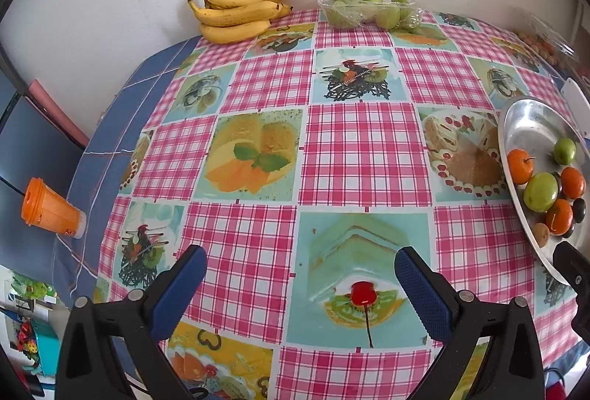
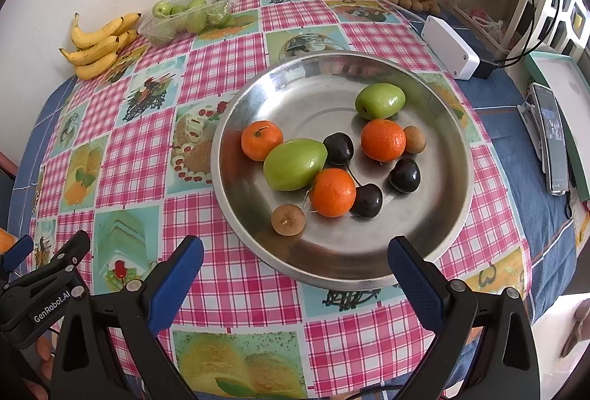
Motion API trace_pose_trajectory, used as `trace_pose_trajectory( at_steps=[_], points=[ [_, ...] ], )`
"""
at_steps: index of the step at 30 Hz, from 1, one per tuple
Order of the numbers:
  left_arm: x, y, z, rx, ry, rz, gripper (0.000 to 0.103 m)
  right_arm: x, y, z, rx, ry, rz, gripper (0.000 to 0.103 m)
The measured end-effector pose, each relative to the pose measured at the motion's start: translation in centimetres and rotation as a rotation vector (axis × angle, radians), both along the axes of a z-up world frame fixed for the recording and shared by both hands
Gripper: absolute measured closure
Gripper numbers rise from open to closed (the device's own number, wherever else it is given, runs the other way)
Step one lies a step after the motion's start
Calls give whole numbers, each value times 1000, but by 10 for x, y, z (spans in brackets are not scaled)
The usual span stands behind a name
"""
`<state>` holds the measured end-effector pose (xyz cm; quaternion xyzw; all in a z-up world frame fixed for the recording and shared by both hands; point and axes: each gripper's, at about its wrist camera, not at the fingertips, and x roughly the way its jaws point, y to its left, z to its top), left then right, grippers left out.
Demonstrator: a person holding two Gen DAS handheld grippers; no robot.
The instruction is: Organize fruits
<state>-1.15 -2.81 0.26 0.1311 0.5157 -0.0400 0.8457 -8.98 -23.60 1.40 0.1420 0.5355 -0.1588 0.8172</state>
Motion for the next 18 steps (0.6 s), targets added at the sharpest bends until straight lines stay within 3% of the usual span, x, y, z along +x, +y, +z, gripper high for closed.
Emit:
trace_pose_trajectory(
  at_steps=[18],
  points=[
    [0,1,-2,6,4,-3,0,0,0,-1,1,6,-5,3]
  ],
)
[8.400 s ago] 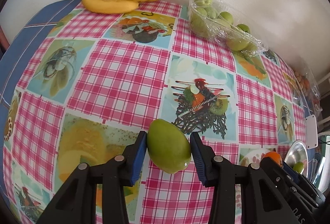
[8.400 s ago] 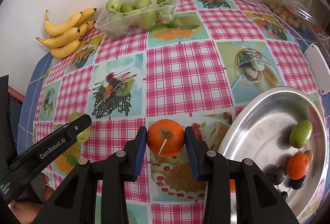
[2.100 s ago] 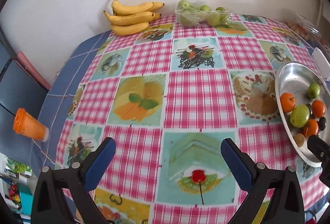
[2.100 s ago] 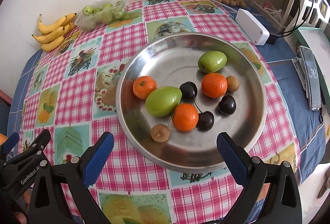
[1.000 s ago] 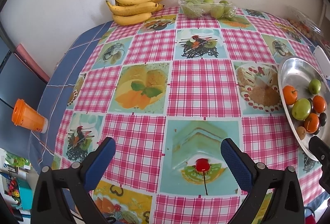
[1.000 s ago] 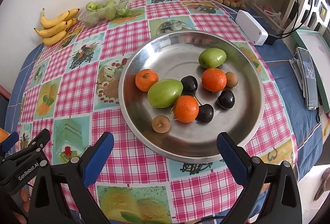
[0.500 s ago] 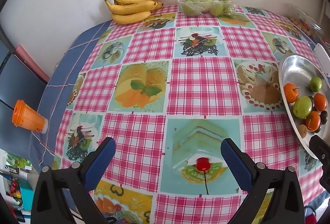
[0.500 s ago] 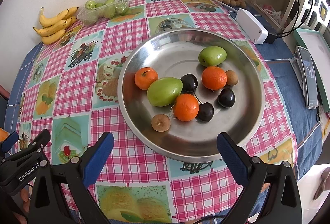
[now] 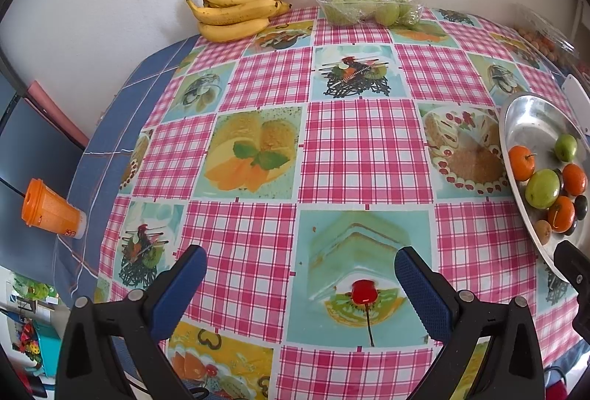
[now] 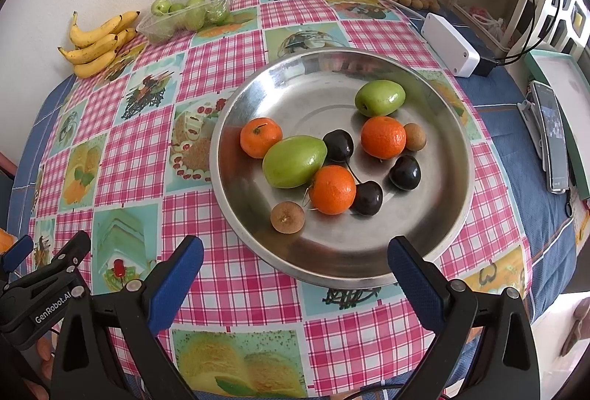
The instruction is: Organize fruits
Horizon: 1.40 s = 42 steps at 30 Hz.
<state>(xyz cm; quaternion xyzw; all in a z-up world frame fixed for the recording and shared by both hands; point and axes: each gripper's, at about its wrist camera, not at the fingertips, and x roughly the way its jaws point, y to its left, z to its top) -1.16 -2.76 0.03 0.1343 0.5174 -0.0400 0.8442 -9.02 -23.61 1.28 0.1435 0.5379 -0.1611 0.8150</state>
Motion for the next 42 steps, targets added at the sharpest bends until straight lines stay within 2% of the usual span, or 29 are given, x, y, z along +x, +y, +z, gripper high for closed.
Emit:
trace_pose_trajectory(
  at_steps=[42],
  points=[
    [1,0,-3,12,8,-16,0,0,0,-3,2,7,5,3]
  ],
)
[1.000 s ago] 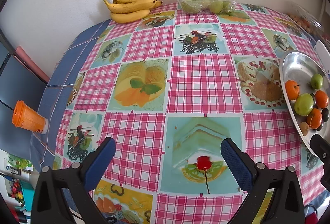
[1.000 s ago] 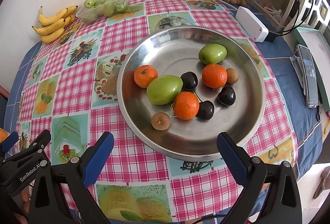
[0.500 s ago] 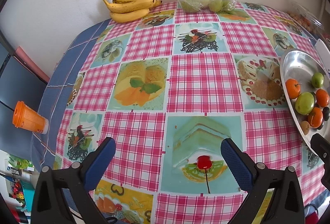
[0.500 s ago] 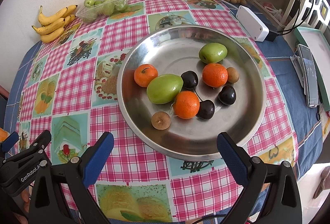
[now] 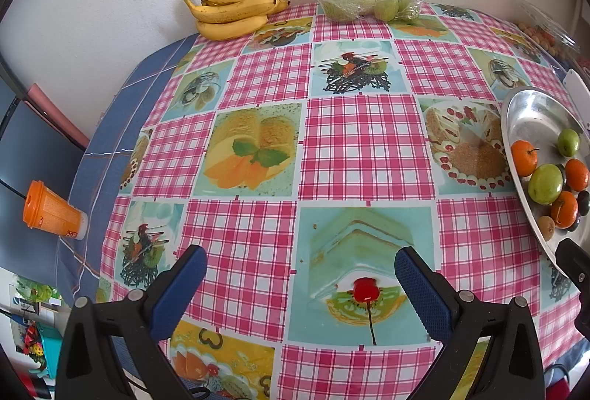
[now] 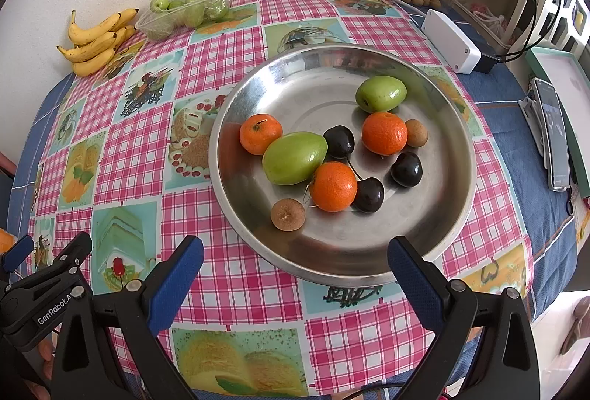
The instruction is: Organize fruits
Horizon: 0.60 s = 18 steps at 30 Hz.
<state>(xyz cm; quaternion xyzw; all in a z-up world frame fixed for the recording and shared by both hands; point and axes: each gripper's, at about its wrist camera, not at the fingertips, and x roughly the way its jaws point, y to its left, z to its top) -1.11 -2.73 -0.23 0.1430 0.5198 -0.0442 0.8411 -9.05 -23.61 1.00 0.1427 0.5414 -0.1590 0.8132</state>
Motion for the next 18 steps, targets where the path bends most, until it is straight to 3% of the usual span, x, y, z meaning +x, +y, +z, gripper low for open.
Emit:
trace_pose_trajectory(
  at_steps=[18],
  points=[
    [0,1,0,3,1,-1,0,0,0,0,1,2,-1,3]
  ],
)
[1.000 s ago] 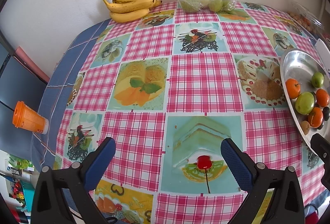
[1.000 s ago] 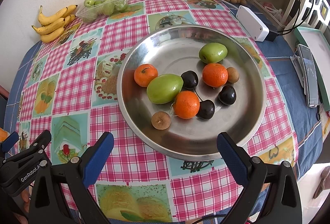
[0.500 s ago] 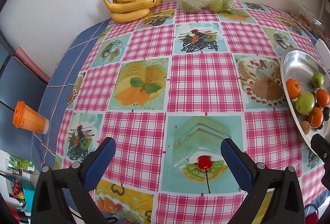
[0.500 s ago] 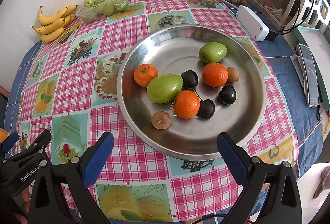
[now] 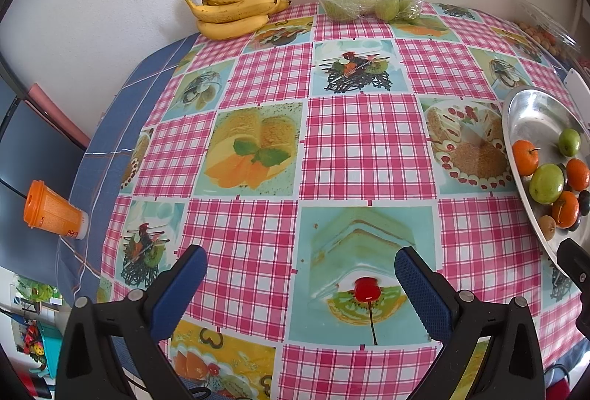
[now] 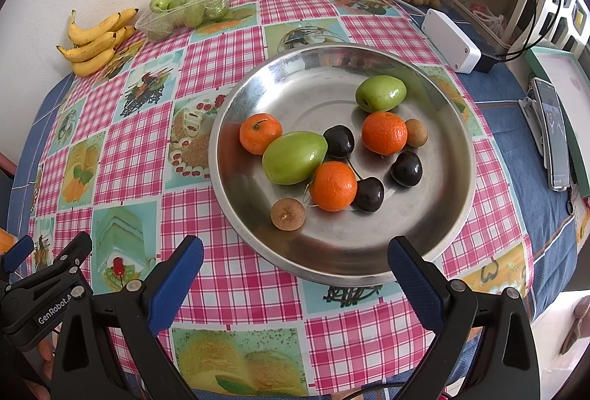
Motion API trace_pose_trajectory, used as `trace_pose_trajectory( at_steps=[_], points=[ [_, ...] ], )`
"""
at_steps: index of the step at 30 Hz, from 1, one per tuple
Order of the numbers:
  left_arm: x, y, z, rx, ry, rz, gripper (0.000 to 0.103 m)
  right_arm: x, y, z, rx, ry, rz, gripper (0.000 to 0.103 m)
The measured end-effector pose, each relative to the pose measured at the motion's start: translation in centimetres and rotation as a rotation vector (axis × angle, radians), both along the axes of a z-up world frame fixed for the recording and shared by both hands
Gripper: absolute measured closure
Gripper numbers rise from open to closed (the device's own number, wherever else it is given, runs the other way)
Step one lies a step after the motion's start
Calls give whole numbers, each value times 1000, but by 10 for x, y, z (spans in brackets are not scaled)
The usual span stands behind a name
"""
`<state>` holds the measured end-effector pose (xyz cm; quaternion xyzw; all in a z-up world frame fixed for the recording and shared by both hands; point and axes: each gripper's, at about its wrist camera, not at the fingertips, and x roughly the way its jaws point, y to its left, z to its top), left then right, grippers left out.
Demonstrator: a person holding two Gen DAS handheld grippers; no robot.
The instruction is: Organize fruits
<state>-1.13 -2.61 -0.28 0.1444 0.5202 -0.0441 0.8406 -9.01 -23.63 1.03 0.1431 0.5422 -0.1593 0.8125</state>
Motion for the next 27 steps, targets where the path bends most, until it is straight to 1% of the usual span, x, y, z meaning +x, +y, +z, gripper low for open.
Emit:
trace_pose_trajectory(
  at_steps=[27],
  points=[
    [0,1,2,4,-3,2,0,0,-1,-1,5,15,-2,3]
  ],
)
